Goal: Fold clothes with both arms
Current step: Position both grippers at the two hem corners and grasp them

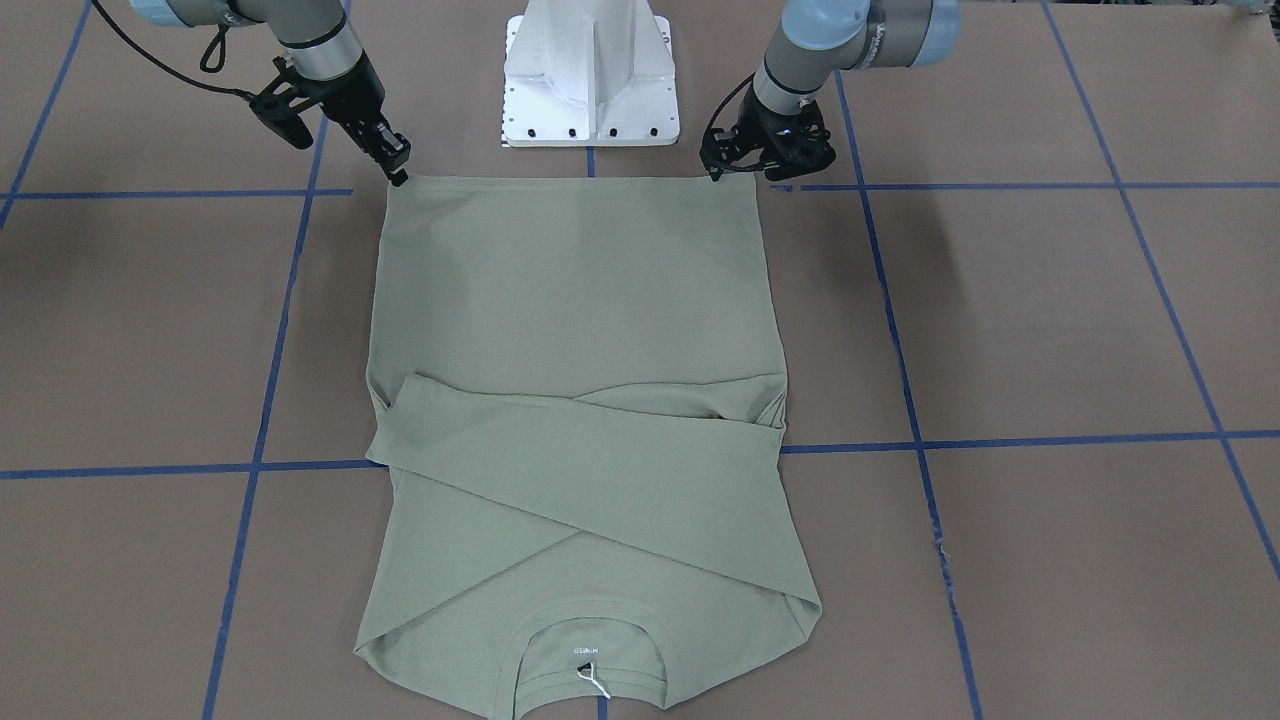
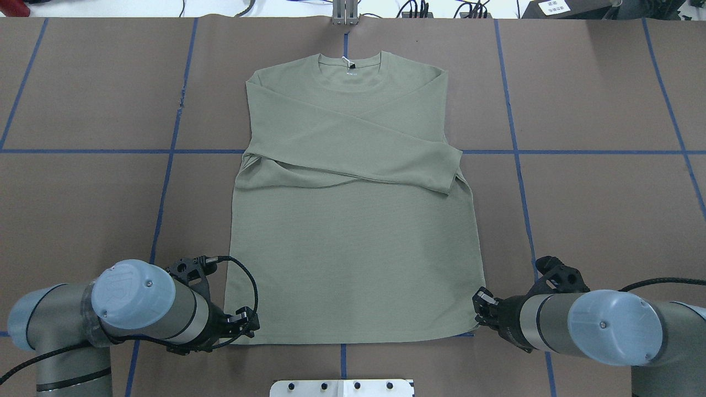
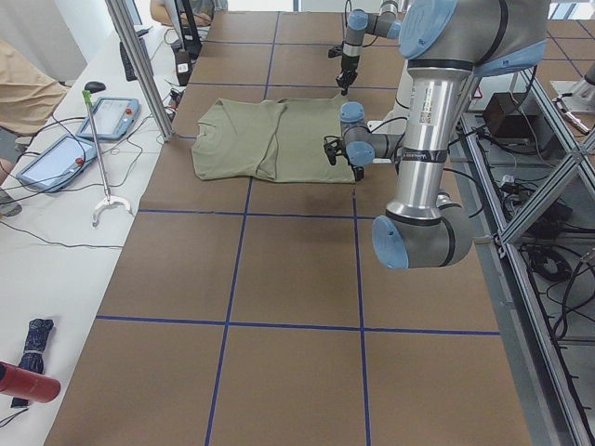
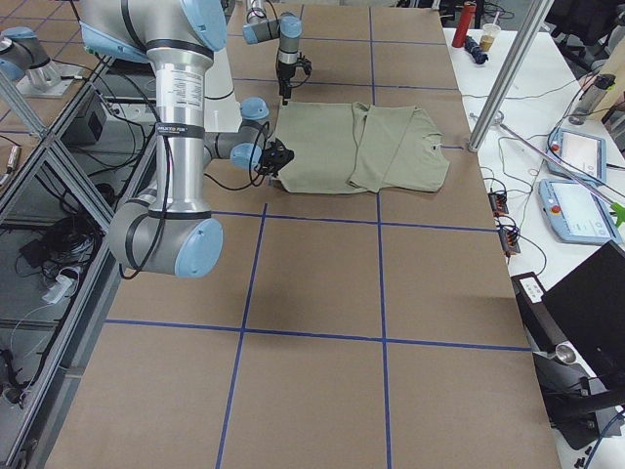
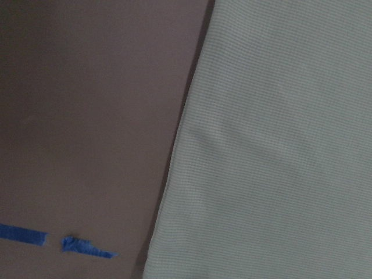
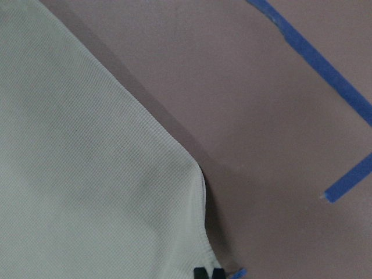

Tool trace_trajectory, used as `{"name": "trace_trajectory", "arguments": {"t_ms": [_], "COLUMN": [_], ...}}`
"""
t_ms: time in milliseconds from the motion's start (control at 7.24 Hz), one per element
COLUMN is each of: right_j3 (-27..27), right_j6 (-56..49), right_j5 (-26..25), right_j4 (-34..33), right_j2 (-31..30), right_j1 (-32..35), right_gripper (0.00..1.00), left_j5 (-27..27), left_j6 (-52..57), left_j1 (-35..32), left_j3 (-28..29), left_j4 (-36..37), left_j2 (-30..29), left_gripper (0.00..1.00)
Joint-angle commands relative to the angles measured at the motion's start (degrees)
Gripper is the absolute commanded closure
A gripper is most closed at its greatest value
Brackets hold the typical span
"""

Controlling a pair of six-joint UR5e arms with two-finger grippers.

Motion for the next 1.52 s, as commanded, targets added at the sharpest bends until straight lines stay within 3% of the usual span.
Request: {"name": "trace_trajectory", "arguments": {"t_ms": [0,829,967,1105,1244,1382], "right_j3": [0.01,0.01,0.01,0.1,0.1,0.1], "right_j6": [0.0,0.0,0.0,0.09,0.09,0.09], "right_j5": [0.0,-0.08,0.0,0.0,-0.08,-0.08], "right_j4": [-0.01,-0.01,-0.01,-0.01,-0.01,-0.01], "right_j2": [0.0,0.0,0.0,0.0,0.0,0.0], "right_j1": [0.09,0.36,0.53,0.62,0.62,0.62], "right_gripper": [1.0,1.0,1.0,1.0,1.0,1.0], "left_j5": [0.16,2.27,2.27,2.27,2.27,2.27], "left_j6": [-0.98,-0.89,-0.89,-0.89,-0.89,-0.89], "left_j1": [0.55,0.46,0.46,0.46,0.38,0.2], "left_j3": [-0.12,0.14,0.06,0.05,0.05,-0.03], "left_j4": [0.06,0.5,0.5,0.58,0.67,0.67], "left_j2": [0.07,0.42,0.6,0.77,0.77,0.77], "left_gripper": [0.3,0.38,0.52,0.82,1.0,1.0]}}
